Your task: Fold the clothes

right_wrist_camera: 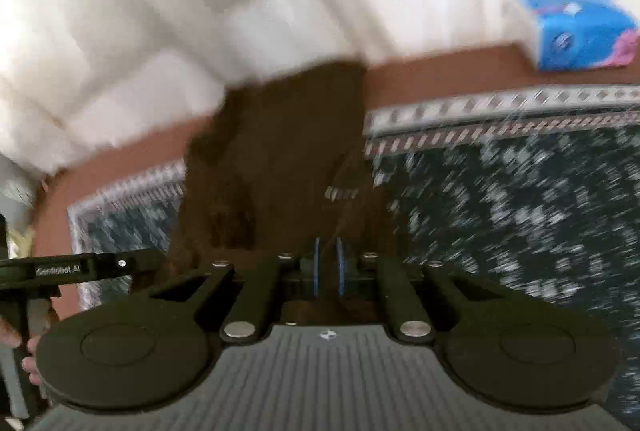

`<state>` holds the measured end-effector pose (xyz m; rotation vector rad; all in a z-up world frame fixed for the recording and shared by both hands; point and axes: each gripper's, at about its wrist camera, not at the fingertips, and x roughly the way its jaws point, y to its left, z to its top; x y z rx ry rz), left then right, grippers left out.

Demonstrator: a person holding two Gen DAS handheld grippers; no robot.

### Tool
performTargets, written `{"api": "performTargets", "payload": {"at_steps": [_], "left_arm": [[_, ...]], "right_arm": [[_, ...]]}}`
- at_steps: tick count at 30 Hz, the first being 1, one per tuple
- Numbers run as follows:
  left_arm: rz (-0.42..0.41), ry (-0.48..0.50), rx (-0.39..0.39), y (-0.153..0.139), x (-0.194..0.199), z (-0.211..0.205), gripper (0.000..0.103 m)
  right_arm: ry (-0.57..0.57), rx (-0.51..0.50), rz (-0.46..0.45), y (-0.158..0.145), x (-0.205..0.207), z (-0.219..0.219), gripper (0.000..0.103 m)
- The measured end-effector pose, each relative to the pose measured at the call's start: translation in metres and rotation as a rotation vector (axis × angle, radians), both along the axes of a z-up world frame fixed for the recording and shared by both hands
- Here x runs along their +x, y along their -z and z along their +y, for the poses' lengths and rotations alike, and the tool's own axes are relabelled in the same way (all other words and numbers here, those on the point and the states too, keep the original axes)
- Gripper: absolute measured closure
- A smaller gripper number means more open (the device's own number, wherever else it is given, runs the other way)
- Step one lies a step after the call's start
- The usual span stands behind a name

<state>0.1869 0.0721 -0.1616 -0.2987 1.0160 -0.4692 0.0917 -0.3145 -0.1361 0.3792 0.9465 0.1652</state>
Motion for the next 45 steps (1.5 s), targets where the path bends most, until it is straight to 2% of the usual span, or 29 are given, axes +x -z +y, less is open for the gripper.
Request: {"api": "performTargets", "payload": {"at_steps": [1, 3, 5, 7, 11, 16, 19, 24, 27, 32, 33, 34, 35, 36, 37, 39, 45], "left_arm": [[-0.010, 0.012, 0.016, -0.006, -0.010, 0.009, 0.047], [0.007, 0.042, 0.033, -0.012, -0.029, 0.026, 0.045], [0.080, 0.061, 0.025, -0.004, -0.050, 0.038, 0.043], [0.127, 0.068, 0.021, 0.006, -0.068, 0.043, 0.039], [0.207, 0.082, 0.001, 0.022, -0.098, 0.049, 0.038], [0.215, 0.116, 0.003, 0.029, -0.106, 0.045, 0.038], [0.235, 0.144, -0.007, 0.034, -0.105, 0.043, 0.037], [0.250, 0.174, -0.039, 0.041, -0.106, 0.035, 0.037], [0.238, 0.198, -0.037, 0.042, -0.108, 0.028, 0.037], [0.235, 0.191, -0.033, 0.042, -0.108, 0.021, 0.036], [0.237, 0.188, -0.027, 0.041, -0.108, 0.019, 0.037], [0.230, 0.189, -0.018, 0.040, -0.108, 0.016, 0.051], [0.219, 0.195, -0.003, 0.040, -0.108, 0.013, 0.094], [0.213, 0.194, 0.008, 0.038, -0.109, 0.012, 0.096], [0.211, 0.189, 0.014, 0.036, -0.109, 0.012, 0.098], [0.198, 0.159, 0.018, 0.022, -0.110, 0.015, 0.099], [0.082, 0.117, -0.054, -0.047, -0.129, 0.033, 0.099]], "right_arm": [[0.002, 0.006, -0.018, -0.011, -0.008, -0.008, 0.081], [0.024, 0.010, -0.028, -0.027, -0.033, -0.028, 0.055], [0.051, 0.042, -0.004, -0.031, -0.061, -0.044, 0.054], [0.081, 0.067, 0.056, -0.020, -0.089, -0.052, 0.054], [0.151, 0.118, 0.166, 0.009, -0.139, -0.052, 0.053], [0.248, 0.168, 0.214, 0.024, -0.170, -0.051, 0.052], [0.275, 0.185, 0.222, 0.028, -0.175, -0.048, 0.051], [0.254, 0.172, 0.233, 0.032, -0.169, -0.042, 0.046], [0.255, 0.173, 0.242, 0.035, -0.165, -0.041, 0.046], [0.206, 0.171, 0.242, 0.034, -0.167, -0.041, 0.046], [0.198, 0.174, 0.239, 0.035, -0.167, -0.042, 0.046], [0.190, 0.176, 0.237, 0.035, -0.166, -0.043, 0.047], [0.182, 0.178, 0.234, 0.035, -0.166, -0.043, 0.056], [0.166, 0.187, 0.232, 0.036, -0.164, -0.043, 0.082], [0.144, 0.218, 0.242, 0.037, -0.161, -0.045, 0.092], [0.106, 0.240, 0.233, 0.028, -0.157, -0.045, 0.093], [-0.061, 0.220, 0.095, -0.049, -0.152, -0.047, 0.093]]}}
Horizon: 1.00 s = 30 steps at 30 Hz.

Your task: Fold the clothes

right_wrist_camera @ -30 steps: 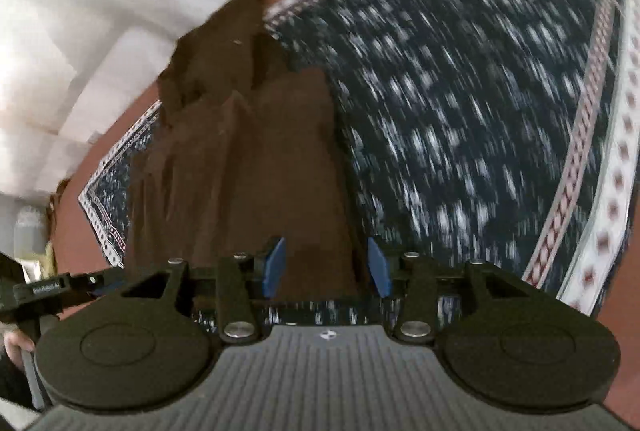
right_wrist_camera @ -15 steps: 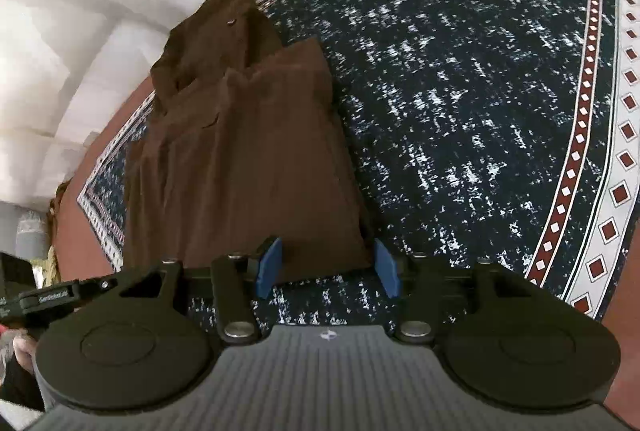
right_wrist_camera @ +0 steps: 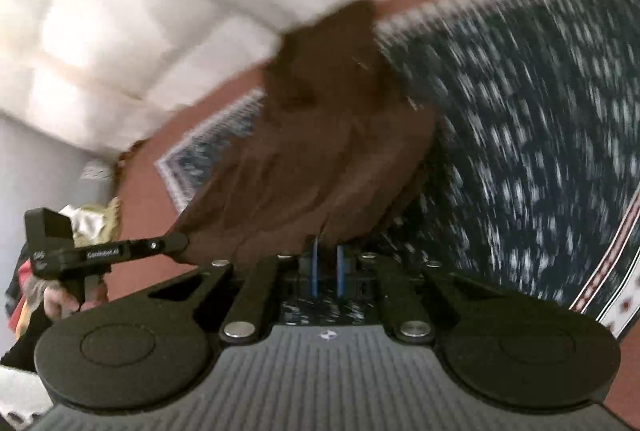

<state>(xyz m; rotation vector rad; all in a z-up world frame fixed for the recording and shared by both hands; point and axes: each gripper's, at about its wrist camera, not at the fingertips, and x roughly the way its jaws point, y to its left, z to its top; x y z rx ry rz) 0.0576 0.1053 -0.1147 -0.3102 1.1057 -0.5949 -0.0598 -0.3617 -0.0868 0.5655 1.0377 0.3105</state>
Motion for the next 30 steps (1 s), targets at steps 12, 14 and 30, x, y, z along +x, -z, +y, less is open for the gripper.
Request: {"api": "performTargets", "payload": {"at_steps": [12, 14, 30], "left_arm": [[0.156, -0.025, 0.111, 0.067, -0.091, -0.001, 0.098], [0.180, -0.059, 0.112, 0.082, -0.095, 0.001, 0.088], [-0.204, -0.060, 0.144, -0.030, 0.015, -0.036, 0.041]], "right_arm": [[-0.089, -0.028, 0.201, 0.055, -0.061, 0.006, 0.093], [-0.067, -0.037, 0.251, 0.083, -0.067, 0.008, 0.092], [-0.067, -0.172, -0.076, 0.002, 0.070, -0.006, 0.056]]}}
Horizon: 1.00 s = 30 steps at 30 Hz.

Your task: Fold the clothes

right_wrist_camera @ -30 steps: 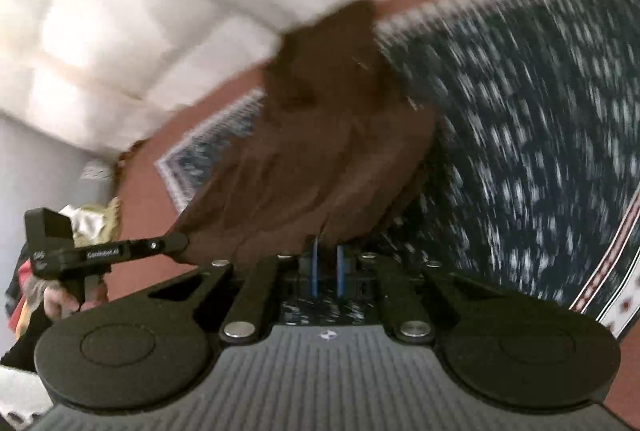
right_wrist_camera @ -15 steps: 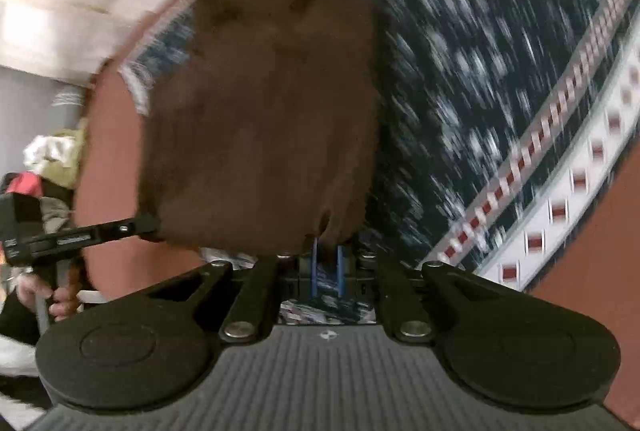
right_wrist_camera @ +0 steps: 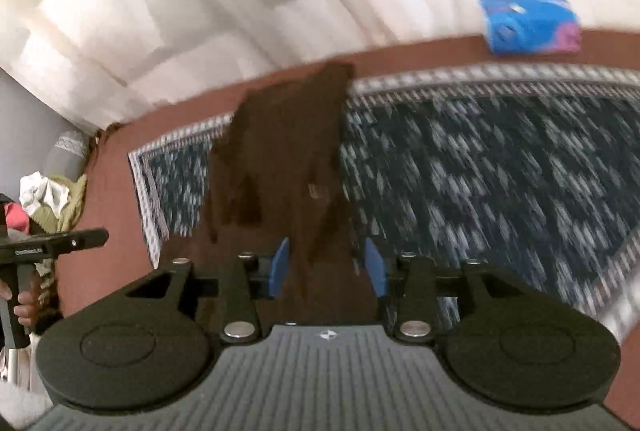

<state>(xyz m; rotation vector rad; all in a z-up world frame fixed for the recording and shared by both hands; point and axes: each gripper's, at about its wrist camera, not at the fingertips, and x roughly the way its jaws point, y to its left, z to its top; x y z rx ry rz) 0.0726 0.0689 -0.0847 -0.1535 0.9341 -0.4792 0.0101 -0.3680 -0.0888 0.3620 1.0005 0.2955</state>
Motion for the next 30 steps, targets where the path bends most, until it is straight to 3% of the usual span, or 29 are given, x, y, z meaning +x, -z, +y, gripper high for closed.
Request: {"api": "performTargets", "payload": {"at_steps": [4, 9, 10, 11, 12, 13, 15, 18, 20, 22, 25, 27, 30], "left_arm": [[0.039, -0.013, 0.025, 0.028, 0.039, -0.037, 0.042], [0.069, -0.039, 0.028, 0.054, 0.059, -0.052, 0.042], [0.080, -0.043, 0.026, 0.059, 0.063, -0.052, 0.042], [0.090, -0.041, 0.031, 0.064, 0.064, -0.050, 0.050], [0.103, -0.039, 0.037, 0.068, 0.065, -0.048, 0.060], [0.120, -0.037, 0.044, 0.072, 0.067, -0.047, 0.073], [0.134, -0.043, 0.056, 0.077, 0.071, -0.042, 0.072], [0.143, -0.051, 0.057, 0.074, 0.077, -0.030, 0.070], [0.118, -0.064, 0.038, 0.064, 0.086, -0.023, 0.052], [0.072, -0.081, 0.021, 0.052, 0.098, -0.020, 0.044], [0.038, -0.084, 0.001, 0.043, 0.125, -0.025, 0.040], [0.027, -0.080, -0.003, 0.044, 0.143, -0.033, 0.037], [0.044, -0.079, 0.006, 0.057, 0.166, -0.043, 0.037]], "right_arm": [[-0.006, -0.032, 0.048, 0.040, 0.060, 0.022, 0.056], [-0.066, -0.121, 0.111, 0.067, 0.088, 0.042, 0.056], [-0.080, -0.135, 0.121, 0.071, 0.091, 0.045, 0.060], [-0.093, -0.125, 0.142, 0.076, 0.093, 0.045, 0.094], [-0.084, -0.137, 0.169, 0.081, 0.095, 0.043, 0.096], [-0.058, -0.131, 0.181, 0.084, 0.096, 0.036, 0.096], [-0.009, -0.119, 0.206, 0.090, 0.098, 0.023, 0.096], [-0.028, -0.095, 0.219, 0.090, 0.099, 0.019, 0.093], [-0.056, -0.118, 0.218, 0.086, 0.102, 0.023, 0.083], [-0.037, -0.090, 0.177, 0.074, 0.112, 0.020, 0.077], [-0.004, -0.012, 0.106, 0.056, 0.134, 0.016, 0.070], [0.022, 0.021, 0.068, 0.051, 0.156, 0.017, 0.058], [0.069, 0.083, 0.041, 0.055, 0.184, 0.019, 0.057]]}}
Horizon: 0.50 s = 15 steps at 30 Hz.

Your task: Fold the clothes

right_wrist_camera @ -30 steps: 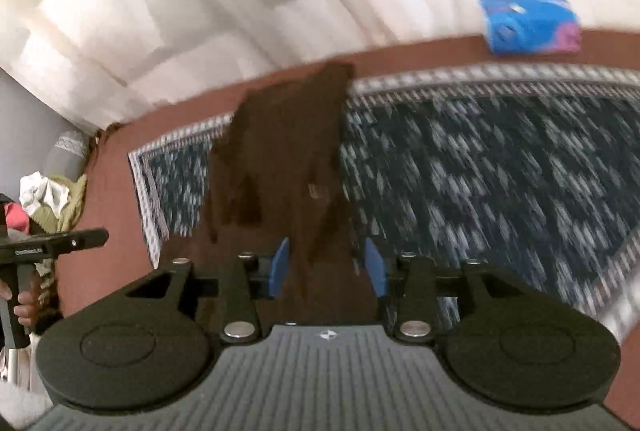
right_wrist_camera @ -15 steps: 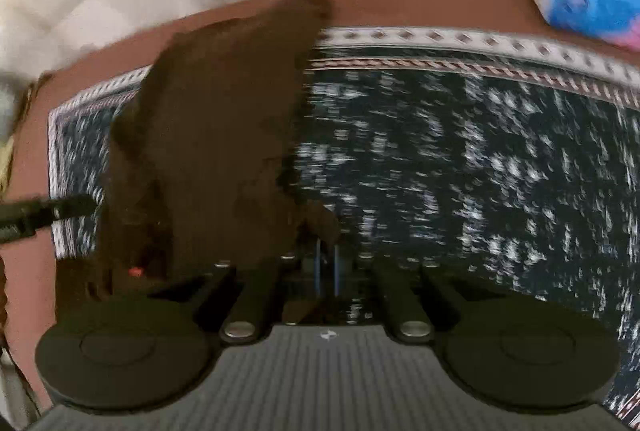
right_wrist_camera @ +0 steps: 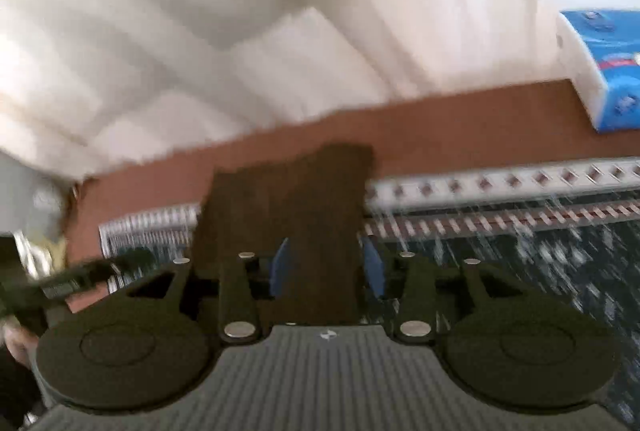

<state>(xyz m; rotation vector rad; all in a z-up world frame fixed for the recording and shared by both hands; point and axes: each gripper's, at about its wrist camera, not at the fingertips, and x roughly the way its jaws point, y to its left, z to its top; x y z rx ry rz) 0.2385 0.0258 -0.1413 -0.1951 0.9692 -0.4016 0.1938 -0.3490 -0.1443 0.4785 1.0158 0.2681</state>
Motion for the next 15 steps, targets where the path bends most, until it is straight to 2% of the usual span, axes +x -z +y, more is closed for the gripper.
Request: {"api": "performTargets", "payload": {"at_steps": [5, 9, 15], "left_arm": [[0.025, -0.001, 0.006, 0.018, 0.024, -0.010, 0.037], [0.024, 0.037, -0.002, 0.026, 0.040, -0.014, 0.037], [0.013, 0.077, 0.008, 0.037, 0.052, -0.017, 0.036]], "right_arm": [[0.009, -0.001, 0.024, 0.019, 0.027, 0.006, 0.057], [-0.005, -0.004, 0.057, 0.032, 0.036, 0.006, 0.057], [-0.009, 0.052, 0.029, 0.043, 0.042, 0.000, 0.056]]}}
